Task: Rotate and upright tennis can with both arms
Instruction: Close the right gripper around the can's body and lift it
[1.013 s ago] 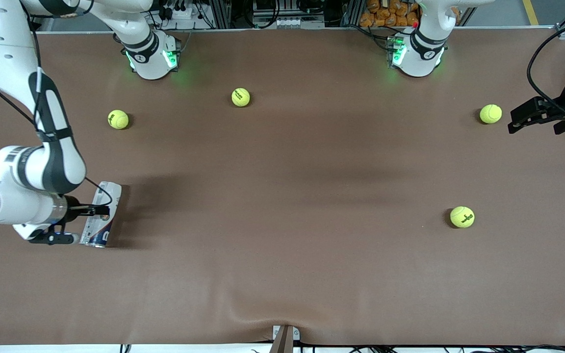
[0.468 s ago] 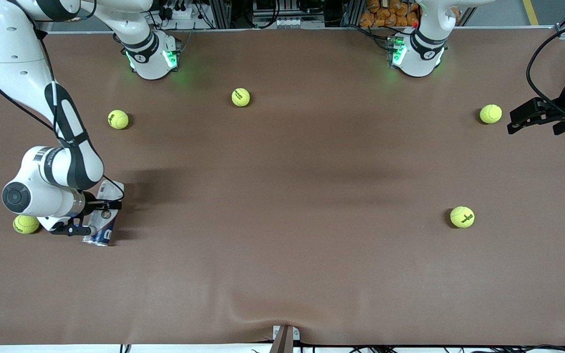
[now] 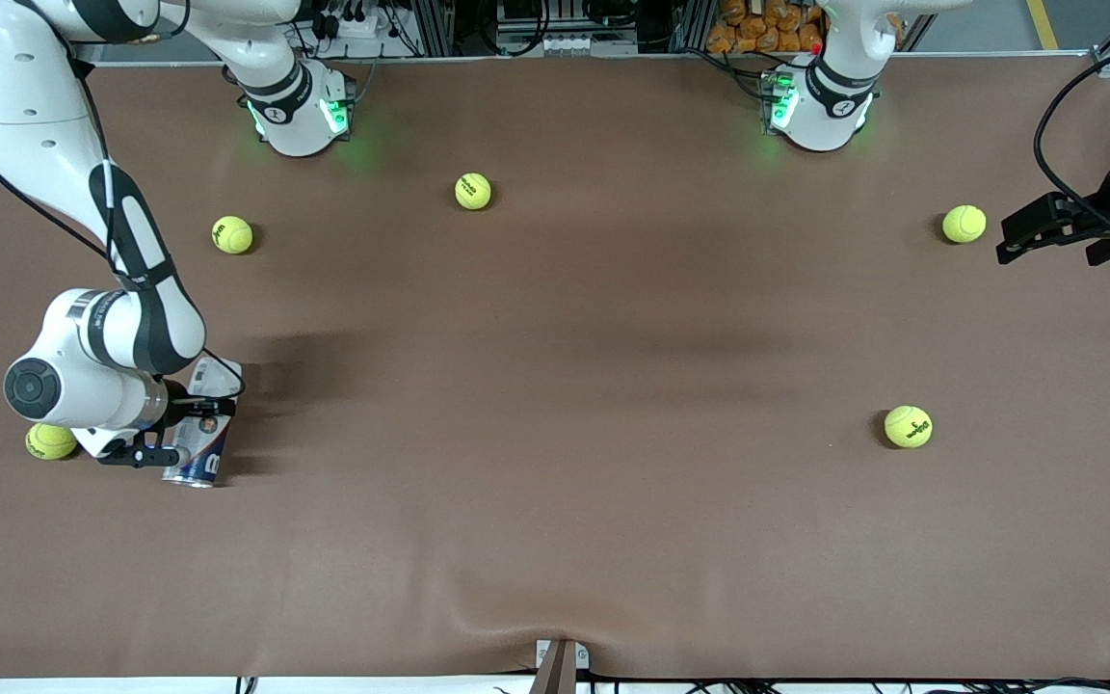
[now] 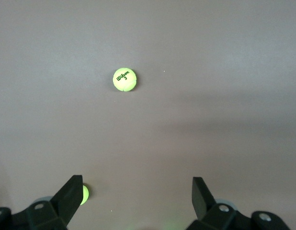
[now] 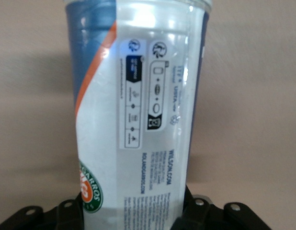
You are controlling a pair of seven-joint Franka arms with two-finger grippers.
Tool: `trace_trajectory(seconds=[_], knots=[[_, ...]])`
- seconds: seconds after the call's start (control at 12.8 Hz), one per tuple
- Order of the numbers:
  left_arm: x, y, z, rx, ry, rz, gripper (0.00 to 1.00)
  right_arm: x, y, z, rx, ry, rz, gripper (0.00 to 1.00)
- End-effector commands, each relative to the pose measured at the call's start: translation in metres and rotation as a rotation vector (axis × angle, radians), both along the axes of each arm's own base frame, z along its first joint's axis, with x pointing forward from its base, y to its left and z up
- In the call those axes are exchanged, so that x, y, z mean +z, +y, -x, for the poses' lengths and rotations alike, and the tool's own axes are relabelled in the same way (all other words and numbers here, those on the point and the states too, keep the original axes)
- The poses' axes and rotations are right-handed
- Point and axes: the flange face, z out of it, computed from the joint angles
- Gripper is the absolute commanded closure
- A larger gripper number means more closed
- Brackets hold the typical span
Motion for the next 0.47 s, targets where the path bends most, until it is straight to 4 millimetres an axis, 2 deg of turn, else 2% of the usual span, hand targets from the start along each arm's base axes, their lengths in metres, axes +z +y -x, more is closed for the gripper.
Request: trace_trajectory(seconds=[0.0,0.08,0.23,0.39], knots=[[0.002,0.002,0.001,-0.003,0.005,0.011,0.00,0.023,0.036,-0.023,0.136,-0.053,0.001,0.50],[0.001,0.003,0.001,-0.001,0.006,0.011,0.00,0.036,0.055,-0.032,0.225,-0.071,-0.005,0.49],[0.001,0.002,0.001,-0.003,0.006,0.011,0.00,0.057,0.109,-0.040,0.402,-0.092,-0.026,0.49],[-0.001,0.002,0.000,-0.003,0.009,0.011,0.00,0.072,0.188,-0.040,0.600,-0.120,-0.037,0.48]])
